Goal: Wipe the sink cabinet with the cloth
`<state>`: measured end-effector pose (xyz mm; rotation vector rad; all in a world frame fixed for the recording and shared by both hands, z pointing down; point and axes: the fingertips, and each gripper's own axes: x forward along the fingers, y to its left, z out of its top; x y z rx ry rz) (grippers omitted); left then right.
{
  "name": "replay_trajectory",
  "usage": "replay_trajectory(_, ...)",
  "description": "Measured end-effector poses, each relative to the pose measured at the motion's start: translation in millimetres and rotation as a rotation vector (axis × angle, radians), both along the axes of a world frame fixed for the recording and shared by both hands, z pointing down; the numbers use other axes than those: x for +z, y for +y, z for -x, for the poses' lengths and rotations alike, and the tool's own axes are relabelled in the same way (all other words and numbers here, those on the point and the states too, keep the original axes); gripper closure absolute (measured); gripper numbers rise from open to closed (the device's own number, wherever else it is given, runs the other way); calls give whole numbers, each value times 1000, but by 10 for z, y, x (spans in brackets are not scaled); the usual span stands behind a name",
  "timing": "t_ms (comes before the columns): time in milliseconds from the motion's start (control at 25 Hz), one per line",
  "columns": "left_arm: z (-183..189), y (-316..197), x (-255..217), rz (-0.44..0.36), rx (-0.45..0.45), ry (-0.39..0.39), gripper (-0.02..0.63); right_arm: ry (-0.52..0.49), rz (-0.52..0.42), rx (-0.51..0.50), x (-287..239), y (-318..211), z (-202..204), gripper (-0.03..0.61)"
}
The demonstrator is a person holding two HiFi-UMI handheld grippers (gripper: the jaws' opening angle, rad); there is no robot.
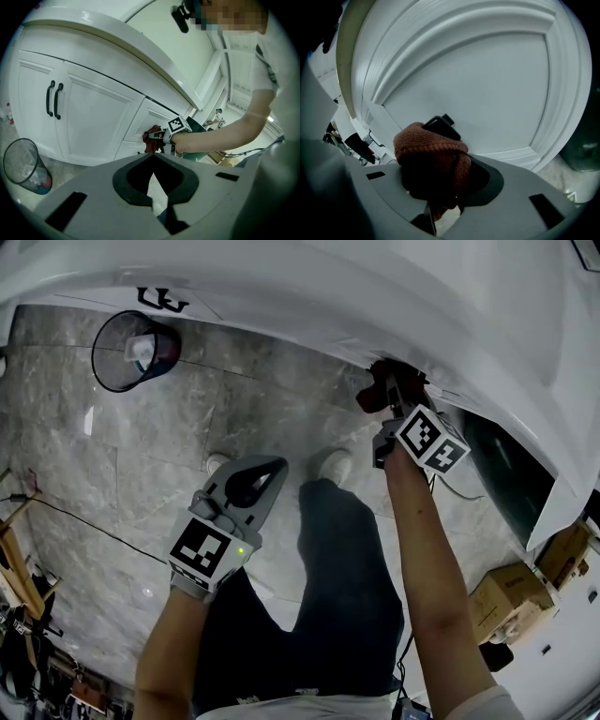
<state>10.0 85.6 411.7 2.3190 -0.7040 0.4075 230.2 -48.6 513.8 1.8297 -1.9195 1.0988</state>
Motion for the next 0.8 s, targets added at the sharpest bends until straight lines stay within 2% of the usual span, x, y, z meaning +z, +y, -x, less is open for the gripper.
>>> replay_trajectory(240,-303,76,-39,15,-4,4,603,44,31,-76,36,99,-225,463)
replay_trajectory(600,-638,90,-93,6,-7,2,603,-2,40,0,-55,293,-839,463)
replay_trajectory(800,-778,119,-147,7,-4,8,603,-29,51,2,-125,339,-922,463)
